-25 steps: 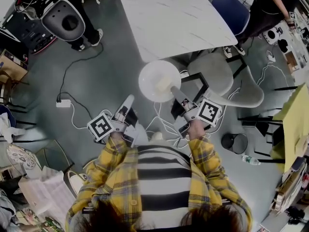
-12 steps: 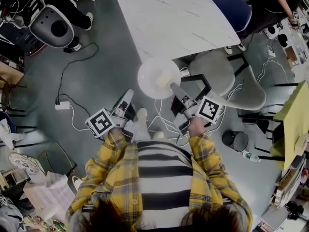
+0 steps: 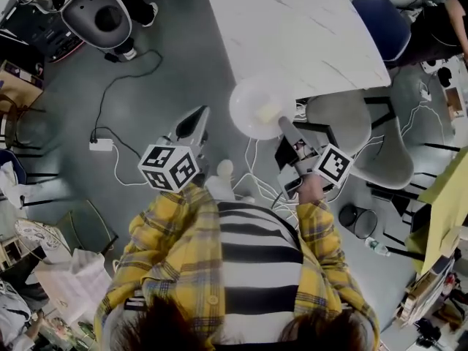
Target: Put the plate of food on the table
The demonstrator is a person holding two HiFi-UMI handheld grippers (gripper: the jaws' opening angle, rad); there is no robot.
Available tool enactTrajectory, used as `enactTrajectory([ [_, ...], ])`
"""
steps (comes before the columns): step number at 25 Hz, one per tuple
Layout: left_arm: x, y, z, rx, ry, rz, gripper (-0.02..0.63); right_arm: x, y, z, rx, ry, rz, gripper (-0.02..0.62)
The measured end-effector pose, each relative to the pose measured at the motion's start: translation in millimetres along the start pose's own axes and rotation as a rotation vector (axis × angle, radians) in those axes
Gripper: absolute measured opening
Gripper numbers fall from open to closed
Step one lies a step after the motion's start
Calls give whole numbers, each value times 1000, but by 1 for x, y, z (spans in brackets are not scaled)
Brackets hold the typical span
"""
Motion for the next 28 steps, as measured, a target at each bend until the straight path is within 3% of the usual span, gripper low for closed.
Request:
enactTrajectory([
  [7,7,-28,22,-8,-78,-33,-5,6,-28,13,-7,36,-12,5],
  [16,39,-36,30,3,-62,-50,-3,28,-75,21,-38,166,36,5],
  [22,48,-45,31,19,-58,-43,-3,10,-80,28,-65,179,-68,5],
  [28,54,-62,29,43,-31,-51,-3,-1,-92,39,-66,212,-103,5],
])
Point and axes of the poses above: the fingertips, and each gripper's own axes: y backward along the fingers, x to its left, z out of its top, the point moved 1 cm from there along y, backward along the fingers, and after that the axes turned 3 degrees about -y, right-handed, at the moved point
